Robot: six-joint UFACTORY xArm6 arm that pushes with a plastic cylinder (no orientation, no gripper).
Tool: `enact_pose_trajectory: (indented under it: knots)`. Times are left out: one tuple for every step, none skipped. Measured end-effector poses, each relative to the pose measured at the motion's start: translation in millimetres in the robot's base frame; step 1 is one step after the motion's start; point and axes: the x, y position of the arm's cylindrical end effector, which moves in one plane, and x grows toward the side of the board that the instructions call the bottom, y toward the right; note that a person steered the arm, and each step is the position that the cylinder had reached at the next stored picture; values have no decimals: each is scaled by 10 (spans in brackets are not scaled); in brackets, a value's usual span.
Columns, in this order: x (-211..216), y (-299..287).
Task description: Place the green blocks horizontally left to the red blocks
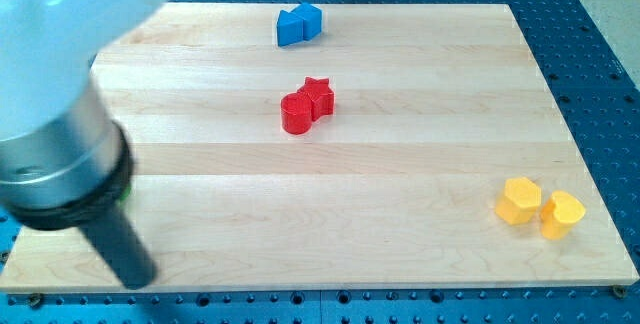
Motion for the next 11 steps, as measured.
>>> enact_pose_trajectory:
  knots:
    - [-249, -135]
    - [-373, -203]
    - [-177, -533]
    - [-509, -769]
    - [-682, -714]
    - [-385, -787]
    - [-307, -405]
    - [-644, -373]
    - [-940, -361]
    - [-1392, -265]
    - [-1558, -49]
